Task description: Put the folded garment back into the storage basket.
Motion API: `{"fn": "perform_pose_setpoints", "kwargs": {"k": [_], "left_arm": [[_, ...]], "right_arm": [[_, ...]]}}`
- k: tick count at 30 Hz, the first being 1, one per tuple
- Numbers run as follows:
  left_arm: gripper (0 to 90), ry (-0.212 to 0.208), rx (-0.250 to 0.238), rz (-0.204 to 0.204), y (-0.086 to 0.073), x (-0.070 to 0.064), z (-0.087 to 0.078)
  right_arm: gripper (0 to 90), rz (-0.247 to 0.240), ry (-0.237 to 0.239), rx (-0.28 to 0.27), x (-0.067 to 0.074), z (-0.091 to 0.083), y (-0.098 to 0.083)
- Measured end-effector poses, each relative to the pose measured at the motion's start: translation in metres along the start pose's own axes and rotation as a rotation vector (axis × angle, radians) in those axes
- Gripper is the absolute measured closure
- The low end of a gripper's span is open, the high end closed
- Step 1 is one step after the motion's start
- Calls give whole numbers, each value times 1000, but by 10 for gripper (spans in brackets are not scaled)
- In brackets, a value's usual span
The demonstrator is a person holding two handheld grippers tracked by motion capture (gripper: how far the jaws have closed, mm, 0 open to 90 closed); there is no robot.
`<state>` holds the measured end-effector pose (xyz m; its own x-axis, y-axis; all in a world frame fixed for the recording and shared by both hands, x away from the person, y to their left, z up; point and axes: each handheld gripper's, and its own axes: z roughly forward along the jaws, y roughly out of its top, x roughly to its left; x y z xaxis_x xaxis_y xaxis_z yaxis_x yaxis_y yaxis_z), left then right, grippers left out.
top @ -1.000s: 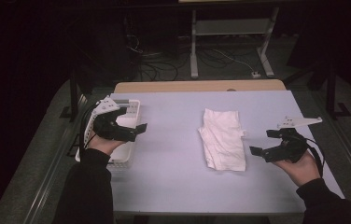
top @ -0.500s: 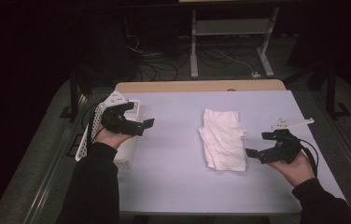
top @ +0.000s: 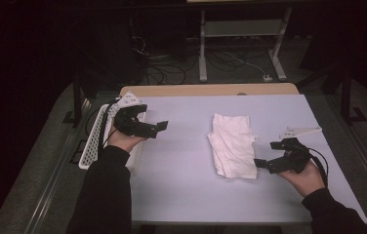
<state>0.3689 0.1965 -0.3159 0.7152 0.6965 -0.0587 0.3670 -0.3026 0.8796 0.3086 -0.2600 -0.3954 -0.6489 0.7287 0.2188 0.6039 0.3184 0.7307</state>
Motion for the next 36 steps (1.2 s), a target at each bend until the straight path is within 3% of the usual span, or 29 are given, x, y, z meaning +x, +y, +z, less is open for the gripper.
{"fn": "perform_pose_setpoints", "kwargs": {"k": [24,36], "left_arm": [[0,-27,33,-25,1,2,37],[0,-48,55,-56,-1,1,65]], "right_arm": [[0,23,26,44,-2,12,-9],[0,23,42,64,-2,17,-11]]}}
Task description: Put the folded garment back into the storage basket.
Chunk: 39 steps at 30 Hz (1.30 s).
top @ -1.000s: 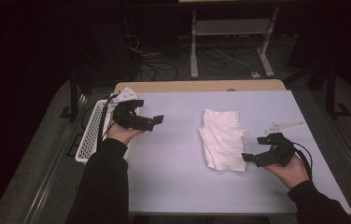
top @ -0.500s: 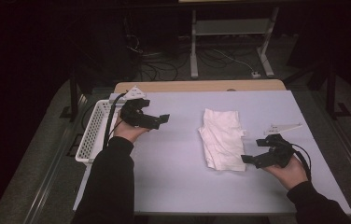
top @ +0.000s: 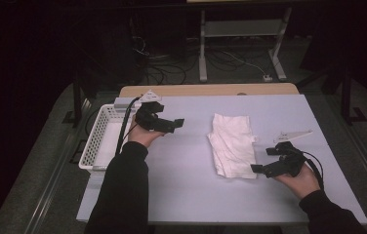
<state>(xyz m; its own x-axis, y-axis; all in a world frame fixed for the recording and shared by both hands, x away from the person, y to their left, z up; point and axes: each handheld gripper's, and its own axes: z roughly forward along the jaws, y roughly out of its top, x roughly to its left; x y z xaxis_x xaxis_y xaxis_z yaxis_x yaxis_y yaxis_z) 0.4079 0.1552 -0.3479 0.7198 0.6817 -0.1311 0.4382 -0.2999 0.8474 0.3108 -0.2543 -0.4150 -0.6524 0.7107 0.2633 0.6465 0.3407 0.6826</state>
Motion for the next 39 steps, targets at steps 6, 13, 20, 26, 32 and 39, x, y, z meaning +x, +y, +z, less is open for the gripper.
{"fn": "perform_pose_setpoints", "kwargs": {"k": [6,13,20,26,32,39], "left_arm": [[0,-10,7,-13,-1,0,13],[0,-21,18,-34,-3,-1,32],[0,-36,36,-33,-4,-5,51],[0,-45,54,-24,-3,-7,65],[0,-53,60,-34,-2,-8,77],[0,-65,61,-53,-5,-6,93]], "right_arm": [[0,-5,6,11,0,2,-1],[0,-2,12,40,1,8,-3],[0,3,22,57,-1,12,-5],[0,4,32,67,0,14,-5],[0,5,35,74,0,14,-6],[0,3,39,89,1,16,-7]]}}
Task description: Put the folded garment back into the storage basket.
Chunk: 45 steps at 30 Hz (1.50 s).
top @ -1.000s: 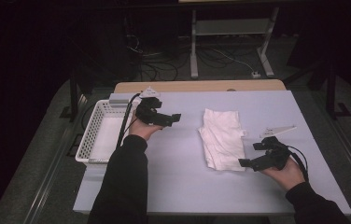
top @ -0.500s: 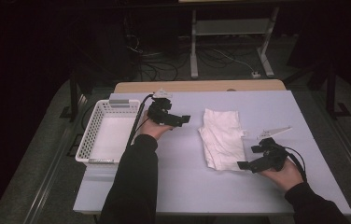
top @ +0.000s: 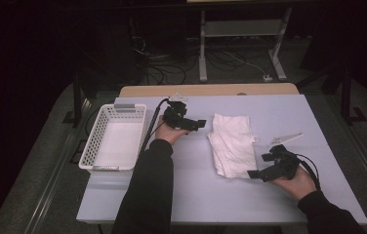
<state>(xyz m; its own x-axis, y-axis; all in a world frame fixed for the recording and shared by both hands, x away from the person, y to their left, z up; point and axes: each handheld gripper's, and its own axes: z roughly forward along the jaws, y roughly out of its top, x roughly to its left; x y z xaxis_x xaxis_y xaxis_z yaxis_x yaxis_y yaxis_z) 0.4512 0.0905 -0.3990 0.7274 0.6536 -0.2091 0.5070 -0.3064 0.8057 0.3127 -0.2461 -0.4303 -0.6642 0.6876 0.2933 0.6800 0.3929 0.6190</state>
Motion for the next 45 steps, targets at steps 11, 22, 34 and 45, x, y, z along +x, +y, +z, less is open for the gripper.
{"fn": "perform_pose_setpoints", "kwargs": {"k": [11,22,34,45], "left_arm": [[0,-15,15,-65,-6,5,31],[0,-45,76,-68,-10,-2,59],[87,-80,67,-89,-14,-2,70],[200,-77,56,-103,-12,-3,76]], "right_arm": [[0,-11,0,29,2,5,-1],[63,-16,9,42,3,7,-2],[160,-40,5,70,5,11,-3],[264,-46,-18,83,7,14,-3]]}}
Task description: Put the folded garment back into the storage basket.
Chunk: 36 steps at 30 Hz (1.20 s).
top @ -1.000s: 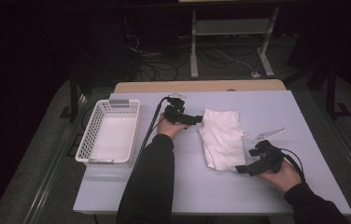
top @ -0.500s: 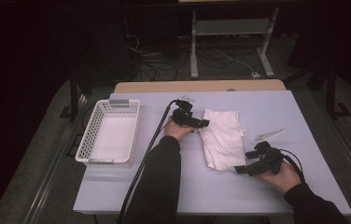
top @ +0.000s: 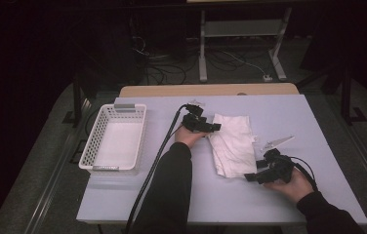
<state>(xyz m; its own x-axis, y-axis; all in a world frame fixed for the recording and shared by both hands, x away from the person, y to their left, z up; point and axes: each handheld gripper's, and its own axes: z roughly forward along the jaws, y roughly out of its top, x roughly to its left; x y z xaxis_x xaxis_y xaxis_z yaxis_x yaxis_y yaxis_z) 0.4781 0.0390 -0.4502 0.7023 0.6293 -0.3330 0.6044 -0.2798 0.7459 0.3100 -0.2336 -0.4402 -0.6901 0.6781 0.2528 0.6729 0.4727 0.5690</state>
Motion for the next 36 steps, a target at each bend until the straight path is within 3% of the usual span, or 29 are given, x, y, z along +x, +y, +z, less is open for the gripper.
{"fn": "perform_pose_setpoints", "kwargs": {"k": [6,7,8,9,13,20,26,27,28,36], "left_arm": [[268,12,-11,12,2,-3,2],[338,12,-11,12,2,-3,2],[338,3,-3,36,3,-5,3],[408,-2,-4,33,3,-5,5],[496,-5,5,36,3,-6,8],[664,0,32,-1,1,-2,12],[755,-22,37,-33,0,1,14],[755,-24,28,-56,0,0,15],[826,-24,30,-57,1,0,15],[851,-11,51,-77,7,-5,14]], "right_arm": [[327,-2,-15,-5,1,0,0],[327,-2,-15,-5,1,0,0],[363,-4,-22,-7,2,0,0],[415,-8,-27,-11,2,1,0],[490,-14,-42,-16,3,1,1],[702,-21,-57,-14,3,2,3],[749,-24,-44,-11,2,3,5],[754,-24,-40,-10,2,3,5],[767,-28,-35,-12,2,2,6],[787,-45,-9,-41,4,-3,7]]}}
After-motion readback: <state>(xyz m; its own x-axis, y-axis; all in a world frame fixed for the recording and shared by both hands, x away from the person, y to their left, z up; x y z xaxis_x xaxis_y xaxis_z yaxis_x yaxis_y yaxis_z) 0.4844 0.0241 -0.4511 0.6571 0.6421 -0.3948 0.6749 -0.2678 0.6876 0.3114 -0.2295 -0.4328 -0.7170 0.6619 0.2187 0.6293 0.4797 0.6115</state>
